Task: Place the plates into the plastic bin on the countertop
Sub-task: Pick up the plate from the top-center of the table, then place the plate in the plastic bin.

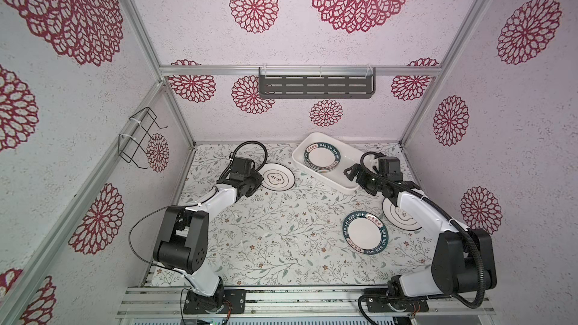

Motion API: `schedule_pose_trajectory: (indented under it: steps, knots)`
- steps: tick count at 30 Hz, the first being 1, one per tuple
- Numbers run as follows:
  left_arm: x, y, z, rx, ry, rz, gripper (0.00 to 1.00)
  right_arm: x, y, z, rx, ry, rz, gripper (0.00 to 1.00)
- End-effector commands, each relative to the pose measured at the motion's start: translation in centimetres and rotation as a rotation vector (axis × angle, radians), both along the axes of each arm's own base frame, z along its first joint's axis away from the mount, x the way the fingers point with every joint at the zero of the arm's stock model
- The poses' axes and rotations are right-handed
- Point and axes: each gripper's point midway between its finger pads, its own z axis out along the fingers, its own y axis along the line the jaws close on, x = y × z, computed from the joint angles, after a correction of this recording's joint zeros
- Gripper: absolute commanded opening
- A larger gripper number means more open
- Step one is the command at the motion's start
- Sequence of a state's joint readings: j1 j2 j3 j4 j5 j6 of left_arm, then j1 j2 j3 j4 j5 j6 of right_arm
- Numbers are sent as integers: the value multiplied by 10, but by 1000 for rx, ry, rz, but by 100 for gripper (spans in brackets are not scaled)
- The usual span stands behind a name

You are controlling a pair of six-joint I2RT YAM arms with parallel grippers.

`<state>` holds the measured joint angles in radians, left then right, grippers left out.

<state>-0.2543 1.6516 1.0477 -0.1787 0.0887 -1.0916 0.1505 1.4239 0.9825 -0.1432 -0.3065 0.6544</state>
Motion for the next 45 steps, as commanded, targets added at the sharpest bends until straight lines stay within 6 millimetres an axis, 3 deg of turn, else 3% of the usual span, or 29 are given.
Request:
schedule_pose_trajectory:
  steps: [1, 11, 19, 25, 34, 41, 45]
  knots:
    - [2, -4, 33, 23, -89, -5, 0, -8, 4, 19, 15, -51, 46, 99]
    - [13, -19, 105, 40, -246, -68, 0, -7, 12, 30, 91, -91, 56, 99]
    - [16, -34, 137, 9, -318, -100, 0, 5, 34, 40, 232, -122, 120, 99]
    - [17, -56, 147, -12, -357, -137, 0, 12, 59, 58, 377, -166, 215, 99]
    - [21, -101, 155, -58, -389, -208, 0, 15, 104, 58, 454, -129, 330, 98]
    - [26, -132, 158, -97, -397, -268, 0, 22, 111, 64, 481, -135, 351, 91]
    - [28, -144, 160, -117, -401, -296, 0, 27, 111, 62, 480, -127, 342, 78]
